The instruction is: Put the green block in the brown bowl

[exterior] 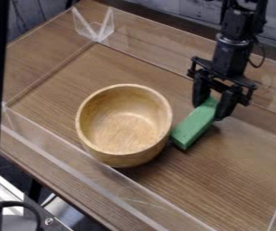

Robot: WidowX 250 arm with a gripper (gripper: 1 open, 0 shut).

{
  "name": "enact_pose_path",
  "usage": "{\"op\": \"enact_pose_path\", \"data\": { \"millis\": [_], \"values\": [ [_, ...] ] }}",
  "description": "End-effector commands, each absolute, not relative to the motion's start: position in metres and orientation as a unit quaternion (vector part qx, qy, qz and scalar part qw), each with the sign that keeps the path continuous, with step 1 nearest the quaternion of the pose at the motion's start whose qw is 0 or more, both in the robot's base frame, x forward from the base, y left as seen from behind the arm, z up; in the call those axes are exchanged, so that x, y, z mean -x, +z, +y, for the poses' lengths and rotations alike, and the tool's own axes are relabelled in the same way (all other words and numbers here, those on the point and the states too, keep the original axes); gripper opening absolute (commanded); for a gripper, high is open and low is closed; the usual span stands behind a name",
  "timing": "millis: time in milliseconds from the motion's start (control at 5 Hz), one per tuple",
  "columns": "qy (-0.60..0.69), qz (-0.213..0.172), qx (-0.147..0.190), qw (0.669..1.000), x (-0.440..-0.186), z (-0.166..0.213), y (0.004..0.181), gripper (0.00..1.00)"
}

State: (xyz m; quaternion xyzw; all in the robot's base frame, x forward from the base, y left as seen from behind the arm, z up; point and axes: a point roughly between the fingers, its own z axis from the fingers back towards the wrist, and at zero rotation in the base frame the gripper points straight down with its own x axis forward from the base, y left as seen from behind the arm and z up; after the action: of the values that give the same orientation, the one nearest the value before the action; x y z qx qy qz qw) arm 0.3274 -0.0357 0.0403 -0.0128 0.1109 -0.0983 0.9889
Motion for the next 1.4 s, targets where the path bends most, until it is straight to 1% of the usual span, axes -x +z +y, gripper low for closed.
{"op": "enact_pose_path", "data": {
  "millis": [0,400,600,800,1000,1200],
  "values": [
    [-0.098,0.058,0.014,0.993,-0.336,-0.028,0.070,0.00],
    [-0.090,0.046,0.013,0.995,-0.338,-0.015,0.071,0.00],
    [-0.089,0.030,0.014,0.996,-0.335,-0.012,0.084,0.00],
    [-0.078,0.008,0.010,0.997,-0.332,-0.003,0.110,0.00],
    [-0.067,-0.003,0.009,0.998,-0.329,0.015,0.127,0.00],
    [-0.060,0.000,0.008,0.998,-0.326,0.034,0.127,0.00]
  ]
}}
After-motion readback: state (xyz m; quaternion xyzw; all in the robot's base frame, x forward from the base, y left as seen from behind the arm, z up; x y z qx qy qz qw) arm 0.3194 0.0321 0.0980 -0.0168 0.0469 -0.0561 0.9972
